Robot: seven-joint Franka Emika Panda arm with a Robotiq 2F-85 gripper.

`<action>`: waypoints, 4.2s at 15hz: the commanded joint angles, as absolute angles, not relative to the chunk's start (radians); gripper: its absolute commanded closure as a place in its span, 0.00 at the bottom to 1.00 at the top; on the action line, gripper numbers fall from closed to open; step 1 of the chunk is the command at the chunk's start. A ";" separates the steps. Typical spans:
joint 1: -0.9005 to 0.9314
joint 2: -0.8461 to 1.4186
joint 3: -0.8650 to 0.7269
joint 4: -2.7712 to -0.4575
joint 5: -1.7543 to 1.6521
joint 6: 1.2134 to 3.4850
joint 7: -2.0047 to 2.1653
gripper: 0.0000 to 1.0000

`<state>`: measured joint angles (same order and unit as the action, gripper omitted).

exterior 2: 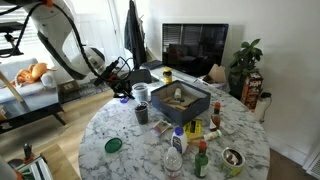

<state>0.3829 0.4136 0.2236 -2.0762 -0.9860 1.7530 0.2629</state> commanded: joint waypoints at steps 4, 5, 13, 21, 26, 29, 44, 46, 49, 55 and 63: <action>0.388 0.443 0.230 -2.056 -1.017 1.726 0.298 0.99; 0.393 0.451 0.228 -2.054 -1.031 1.726 0.310 0.99; 0.435 0.519 0.220 -2.042 -1.198 1.637 0.450 0.99; 0.466 0.602 0.240 -2.005 -1.276 1.485 0.510 0.99; 0.485 0.655 0.243 -1.969 -1.306 1.409 0.555 0.99; 0.493 0.684 0.243 -1.948 -1.330 1.371 0.579 0.99; 0.494 0.776 0.246 -1.917 -1.486 1.267 0.626 0.99; 0.493 0.786 0.250 -1.914 -1.490 1.243 0.632 0.99; 0.467 0.766 0.265 -1.922 -1.476 1.267 0.618 0.97; 0.488 0.797 0.252 -1.897 -1.479 1.209 0.625 0.99; 0.494 0.849 0.256 -1.884 -1.497 1.135 0.679 0.99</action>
<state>0.4861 0.8055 0.2473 -1.9090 -1.4706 1.1764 0.6435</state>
